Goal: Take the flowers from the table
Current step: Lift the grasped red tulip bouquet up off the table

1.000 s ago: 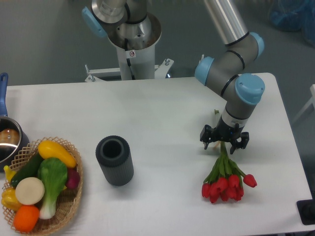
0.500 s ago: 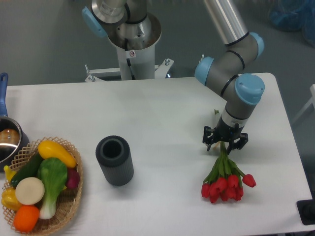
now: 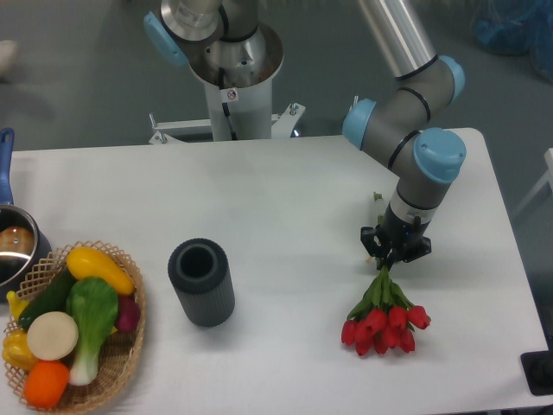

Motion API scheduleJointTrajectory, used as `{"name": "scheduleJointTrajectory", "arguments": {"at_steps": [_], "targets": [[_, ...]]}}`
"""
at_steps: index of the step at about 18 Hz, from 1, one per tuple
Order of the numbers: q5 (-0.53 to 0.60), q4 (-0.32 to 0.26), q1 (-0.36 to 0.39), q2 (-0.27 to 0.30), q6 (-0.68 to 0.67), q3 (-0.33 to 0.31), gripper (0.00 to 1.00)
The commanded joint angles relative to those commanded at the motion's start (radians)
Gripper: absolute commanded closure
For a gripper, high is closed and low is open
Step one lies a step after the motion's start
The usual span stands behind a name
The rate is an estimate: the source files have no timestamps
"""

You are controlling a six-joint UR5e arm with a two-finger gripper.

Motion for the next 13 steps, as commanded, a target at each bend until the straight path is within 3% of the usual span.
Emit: {"name": "scheduleJointTrajectory", "arguments": {"at_steps": [3,6,13], "targets": [[-0.002,0.0,0.002,0.012,0.003,0.02,0.89],[-0.006,-0.002,-0.021,0.055,0.002,0.098,0.89],[-0.073,-0.002,-0.031,0.089,-0.008,0.207,0.89]]}}
